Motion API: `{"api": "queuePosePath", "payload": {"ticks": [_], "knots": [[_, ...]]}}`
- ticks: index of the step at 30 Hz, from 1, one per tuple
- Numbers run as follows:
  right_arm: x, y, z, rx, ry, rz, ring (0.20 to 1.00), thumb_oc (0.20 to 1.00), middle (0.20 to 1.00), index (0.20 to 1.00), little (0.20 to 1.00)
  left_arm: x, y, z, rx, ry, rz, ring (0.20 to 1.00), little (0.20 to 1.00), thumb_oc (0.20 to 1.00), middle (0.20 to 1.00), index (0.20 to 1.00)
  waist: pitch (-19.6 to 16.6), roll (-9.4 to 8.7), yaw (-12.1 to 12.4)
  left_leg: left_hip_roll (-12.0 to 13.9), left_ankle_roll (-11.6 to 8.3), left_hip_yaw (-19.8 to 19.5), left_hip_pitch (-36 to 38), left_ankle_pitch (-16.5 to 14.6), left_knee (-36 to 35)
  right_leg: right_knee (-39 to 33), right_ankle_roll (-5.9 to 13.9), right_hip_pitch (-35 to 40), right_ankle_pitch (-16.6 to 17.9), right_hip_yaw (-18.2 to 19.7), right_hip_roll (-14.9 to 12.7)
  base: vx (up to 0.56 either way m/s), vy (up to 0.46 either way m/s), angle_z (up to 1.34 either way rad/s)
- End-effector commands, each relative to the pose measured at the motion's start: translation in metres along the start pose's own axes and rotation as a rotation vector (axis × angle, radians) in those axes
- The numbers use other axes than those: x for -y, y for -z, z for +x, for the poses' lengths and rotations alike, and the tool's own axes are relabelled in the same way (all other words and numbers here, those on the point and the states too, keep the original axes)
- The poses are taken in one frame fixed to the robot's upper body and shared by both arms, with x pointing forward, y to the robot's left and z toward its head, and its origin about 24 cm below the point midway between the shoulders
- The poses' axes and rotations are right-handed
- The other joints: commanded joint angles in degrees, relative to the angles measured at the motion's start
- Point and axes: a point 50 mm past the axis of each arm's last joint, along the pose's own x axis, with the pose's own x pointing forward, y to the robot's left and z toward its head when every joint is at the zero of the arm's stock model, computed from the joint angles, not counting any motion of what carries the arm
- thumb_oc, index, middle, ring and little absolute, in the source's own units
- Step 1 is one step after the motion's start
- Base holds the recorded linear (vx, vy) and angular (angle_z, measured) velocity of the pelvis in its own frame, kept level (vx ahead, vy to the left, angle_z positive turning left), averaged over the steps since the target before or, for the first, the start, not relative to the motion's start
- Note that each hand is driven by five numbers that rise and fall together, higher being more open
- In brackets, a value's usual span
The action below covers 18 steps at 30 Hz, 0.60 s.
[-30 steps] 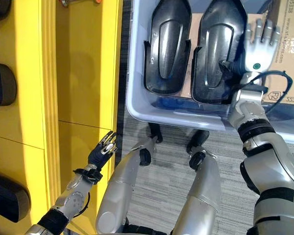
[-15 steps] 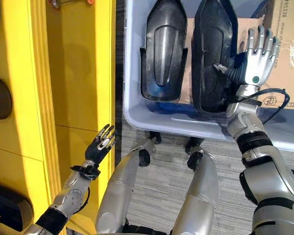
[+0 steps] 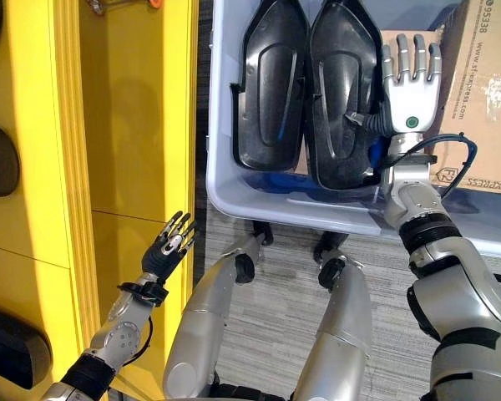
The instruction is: Move parts from the plastic box to the shelf.
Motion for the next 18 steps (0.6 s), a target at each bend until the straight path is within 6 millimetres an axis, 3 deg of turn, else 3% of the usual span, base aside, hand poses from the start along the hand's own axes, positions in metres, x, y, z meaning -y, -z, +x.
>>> {"api": "queuePosePath", "payload": {"ticks": [1,3,5,9,10,11,12,14,18], "knots": [[-0.027,-0.033,-0.04,0.25,-0.123,-0.062,1.0,1.0,1.0,1.0,1.0,-0.001,-0.014,-0.005,0.049,0.027,0.029,1.0,1.0,1.0,1.0,1.0,2.3,0.89,2.16,2.64,-4.47,-3.73,0.19,-6.68,3.9,-0.01,7.68,-1.05,3.15,3.91,-1.71,0.0,0.0,0.0],[-0.027,-0.037,-0.044,0.264,-0.142,-0.046,1.0,1.0,1.0,1.0,1.0,-0.005,-0.016,-0.008,0.054,0.011,0.023,1.0,1.0,1.0,1.0,1.0,2.3,0.65,2.27,2.59,-4.36,-3.95,0.28,-6.67,3.91,0.17,7.72,-0.83,3.11,3.87,-1.62,0.0,0.0,0.0],[-0.032,-0.037,-0.049,0.17,-0.196,0.05,1.0,1.0,1.0,1.0,1.0,-0.008,-0.016,-0.01,0.056,0.007,0.033,1.0,1.0,1.0,1.0,1.0,2.3,0.38,2.33,2.68,-4.33,-4.01,0.35,-6.62,3.89,0.43,7.74,-0.65,3.02,3.8,-1.56,0.0,0.0,0.0],[-0.051,-0.027,-0.075,-0.226,-0.351,0.359,1.0,1.0,1.0,1.0,1.0,-0.007,-0.015,-0.011,0.064,0.009,0.033,1.0,1.0,1.0,1.0,1.0,2.3,0.31,2.39,2.49,-4.06,-4.17,0.09,-6.55,3.64,1.07,7.24,-0.96,2.61,3.81,-1.38,0.0,0.0,0.0],[-0.055,-0.025,-0.082,-0.358,-0.362,0.473,1.0,1.0,1.0,1.0,1.0,-0.007,-0.014,-0.012,0.064,0.007,0.029,1.0,1.0,1.0,1.0,1.0,2.3,0.47,2.31,2.47,-4.07,-4.13,-0.02,-6.49,3.58,1.15,7.14,-1.2,2.63,3.89,-1.39,0.01,0.034,0.01],[-0.065,-0.026,-0.099,-0.59,-0.421,0.699,1.0,1.0,1.0,1.0,1.0,-0.004,-0.012,-0.01,0.067,0.007,0.019,1.0,1.0,1.0,1.0,1.0,2.3,0.92,1.93,2.32,-4.07,-3.98,-0.16,-6.47,3.41,1.31,6.68,-1.69,2.41,4.29,-1.23,0.01,0.045,0.03],[-0.067,-0.027,-0.102,-0.639,-0.436,0.75,1.0,1.0,1.0,1.0,1.0,-0.003,-0.011,-0.01,0.066,0.007,0.016,1.0,1.0,1.0,1.0,1.0,2.3,1.04,1.84,2.3,-4.1,-3.9,-0.13,-6.48,3.41,1.4,6.55,-1.75,2.28,4.44,-1.17,0.02,0.068,0.01],[-0.076,-0.034,-0.119,-0.884,-0.48,1.041,1.0,1.0,1.0,1.0,1.0,0.003,-0.007,-0.006,0.061,0.007,-0.003,1.0,1.0,1.0,1.0,1.0,2.3,1.67,1.22,2.17,-4.23,-3.46,0.36,-6.75,3.44,1.9,6.08,-1.91,1.58,5.19,-0.97,0.03,0.075,-0.01],[-0.084,-0.036,-0.135,-1.109,-0.493,1.29,1.0,1.0,1.0,1.0,1.0,0.009,-0.002,-0.003,0.046,0.01,-0.01,1.0,1.0,1.0,1.0,1.0,2.3,2.38,0.68,1.92,-4.46,-3.0,1.15,-7.0,3.44,2.4,5.88,-1.84,0.89,5.89,-0.94,0.02,0.047,0.0]]}}
